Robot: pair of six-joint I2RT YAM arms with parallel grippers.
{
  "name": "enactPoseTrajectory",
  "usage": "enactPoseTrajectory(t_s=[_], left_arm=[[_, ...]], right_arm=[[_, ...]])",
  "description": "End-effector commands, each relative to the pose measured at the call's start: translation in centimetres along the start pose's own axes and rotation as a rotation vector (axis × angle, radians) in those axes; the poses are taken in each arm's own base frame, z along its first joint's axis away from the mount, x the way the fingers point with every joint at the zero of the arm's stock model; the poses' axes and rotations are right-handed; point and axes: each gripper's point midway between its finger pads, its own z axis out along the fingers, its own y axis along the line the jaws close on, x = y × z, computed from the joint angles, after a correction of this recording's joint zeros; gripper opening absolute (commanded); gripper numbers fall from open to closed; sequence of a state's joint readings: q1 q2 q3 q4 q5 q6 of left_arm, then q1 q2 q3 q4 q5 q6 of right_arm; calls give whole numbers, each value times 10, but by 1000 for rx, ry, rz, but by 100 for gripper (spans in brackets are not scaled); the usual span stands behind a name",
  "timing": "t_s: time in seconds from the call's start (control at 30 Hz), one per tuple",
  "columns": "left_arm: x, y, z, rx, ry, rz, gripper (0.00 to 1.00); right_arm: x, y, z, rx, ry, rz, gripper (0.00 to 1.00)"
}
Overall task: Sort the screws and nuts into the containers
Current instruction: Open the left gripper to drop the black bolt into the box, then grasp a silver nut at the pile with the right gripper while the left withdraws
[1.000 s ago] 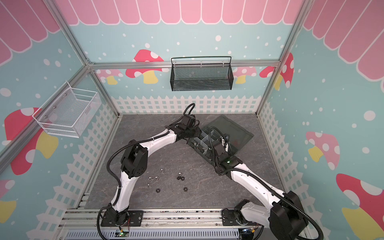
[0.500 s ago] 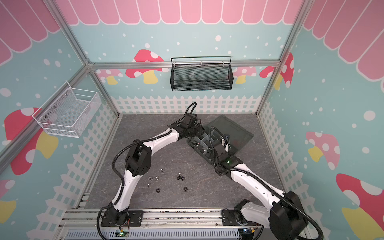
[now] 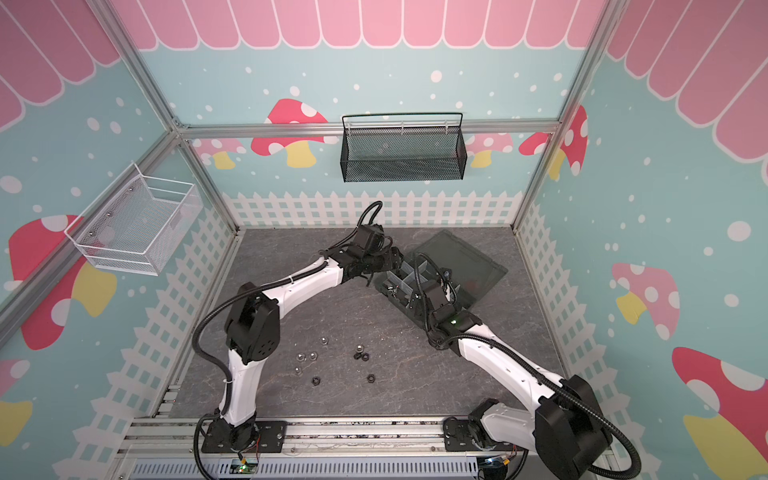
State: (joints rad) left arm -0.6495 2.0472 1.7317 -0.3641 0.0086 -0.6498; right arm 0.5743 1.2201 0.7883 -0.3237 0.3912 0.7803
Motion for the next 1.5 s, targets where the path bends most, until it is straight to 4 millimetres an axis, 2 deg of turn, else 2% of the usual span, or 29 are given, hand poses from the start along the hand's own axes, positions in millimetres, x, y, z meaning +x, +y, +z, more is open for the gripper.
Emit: enactPoseTrajectory(t_s=[0.0, 0.23, 0.4, 0.63, 0.77, 0.93, 0.97, 1.0, 1.2, 1.27, 1.47], left_arm=[[-16, 5, -35, -18, -100, -20, 100], [2, 44, -89, -116, -148, -36, 100], [15, 73, -126, -169, -205, -74, 100], [49, 118, -155, -201, -217, -172, 100], [66, 150, -171, -244, -219, -230, 100], [86, 190, -187, -317, -224, -292, 100], [91, 200, -190, -341, -224, -310, 100], [95, 207, -193, -361, -223, -326, 100], [119, 248, -207, -437, -227, -432, 100], [123, 258, -212, -453, -234, -456, 100], [128, 269, -222, -472, -253, -484, 100]], right_arm=[[-3, 20, 1, -68, 26, -50, 99], [18, 43, 0, -74, 106, -150, 92], [47, 77, -4, -108, 183, -234, 86], [97, 130, 2, -155, 348, -378, 76], [116, 158, 5, -159, 399, -472, 73], [135, 171, 17, -115, 455, -553, 68], [133, 174, 15, -120, 455, -551, 68], [144, 172, 24, -98, 483, -569, 67], [161, 171, 29, -91, 538, -576, 62], [166, 169, 30, -90, 553, -580, 61], [181, 168, 31, -89, 590, -607, 61]])
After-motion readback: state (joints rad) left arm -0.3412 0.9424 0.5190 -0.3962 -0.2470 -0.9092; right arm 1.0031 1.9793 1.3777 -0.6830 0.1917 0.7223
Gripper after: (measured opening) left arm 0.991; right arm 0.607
